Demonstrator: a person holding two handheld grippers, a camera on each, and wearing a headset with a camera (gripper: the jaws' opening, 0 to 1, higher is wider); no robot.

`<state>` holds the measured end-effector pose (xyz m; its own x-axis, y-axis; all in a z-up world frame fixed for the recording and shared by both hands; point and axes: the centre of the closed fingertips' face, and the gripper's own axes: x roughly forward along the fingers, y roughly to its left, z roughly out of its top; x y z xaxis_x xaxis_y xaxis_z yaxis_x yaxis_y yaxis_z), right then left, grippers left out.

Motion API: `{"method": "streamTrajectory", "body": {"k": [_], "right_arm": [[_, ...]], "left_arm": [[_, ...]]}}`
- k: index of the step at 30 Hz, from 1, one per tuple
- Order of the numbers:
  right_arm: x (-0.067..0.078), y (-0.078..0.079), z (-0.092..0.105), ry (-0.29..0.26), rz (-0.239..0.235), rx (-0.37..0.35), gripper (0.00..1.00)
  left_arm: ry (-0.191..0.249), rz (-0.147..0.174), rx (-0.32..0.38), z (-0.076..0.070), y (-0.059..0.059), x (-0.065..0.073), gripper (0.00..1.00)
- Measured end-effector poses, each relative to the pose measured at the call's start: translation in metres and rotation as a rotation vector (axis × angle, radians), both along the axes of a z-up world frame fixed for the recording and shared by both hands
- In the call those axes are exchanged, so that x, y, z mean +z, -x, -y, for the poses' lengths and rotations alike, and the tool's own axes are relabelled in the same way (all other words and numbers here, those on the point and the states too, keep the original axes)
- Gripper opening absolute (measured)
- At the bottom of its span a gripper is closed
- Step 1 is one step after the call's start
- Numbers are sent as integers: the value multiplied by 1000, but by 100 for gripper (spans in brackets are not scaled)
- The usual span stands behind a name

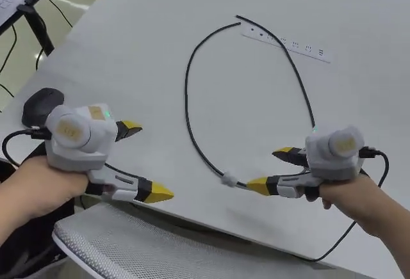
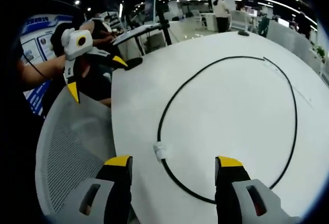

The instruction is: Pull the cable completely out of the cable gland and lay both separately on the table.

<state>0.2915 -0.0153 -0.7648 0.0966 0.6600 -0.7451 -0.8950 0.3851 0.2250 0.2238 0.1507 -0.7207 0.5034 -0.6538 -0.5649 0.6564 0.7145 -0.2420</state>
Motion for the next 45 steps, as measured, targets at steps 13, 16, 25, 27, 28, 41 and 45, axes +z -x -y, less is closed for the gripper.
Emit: {"method": "streamTrajectory", "body": {"k": [13, 16, 25, 27, 28, 41, 45], "right_arm": [[-29, 8, -16, 91, -48, 70, 43], [-35, 10, -18, 105, -48, 86, 40], [-46, 14, -21, 140, -42, 152, 31], [-46, 14, -23, 138, -35, 164, 28], [-47, 15, -24, 143, -31, 173, 27], [-52, 22, -25, 169, -50, 200, 17], [-52, 24, -26, 169, -53, 207, 15]], "left_arm": [[50, -17, -8, 3, 0, 3, 93], [40, -25, -19, 3, 3, -2, 93], [55, -43, -44, 10, 14, -4, 92], [46, -44, -47, 10, 13, -4, 92], [46, -45, -48, 10, 13, -4, 92], [49, -50, -62, 13, 16, -7, 92], [48, -58, -63, 12, 18, -10, 91]]}}
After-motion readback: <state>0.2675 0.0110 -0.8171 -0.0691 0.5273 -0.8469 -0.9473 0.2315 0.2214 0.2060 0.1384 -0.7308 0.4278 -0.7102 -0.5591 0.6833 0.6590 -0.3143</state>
